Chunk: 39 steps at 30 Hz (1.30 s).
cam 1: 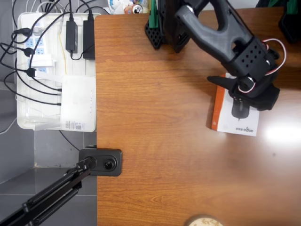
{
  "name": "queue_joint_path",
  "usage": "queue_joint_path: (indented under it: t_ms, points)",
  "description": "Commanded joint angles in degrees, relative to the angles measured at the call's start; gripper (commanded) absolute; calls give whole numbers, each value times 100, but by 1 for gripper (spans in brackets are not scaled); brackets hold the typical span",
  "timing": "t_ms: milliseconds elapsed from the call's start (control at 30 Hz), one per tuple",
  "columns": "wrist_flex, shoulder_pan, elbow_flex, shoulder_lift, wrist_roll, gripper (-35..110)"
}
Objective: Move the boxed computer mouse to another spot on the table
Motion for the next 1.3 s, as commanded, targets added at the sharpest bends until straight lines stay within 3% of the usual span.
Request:
queue_joint_path:
  t_ms: [0,800,1267]
  points:
    - [0,18,-123,-26,0,102]
    - [677,290,-562,536,272,103]
    - [316,105,-703,114,149,103]
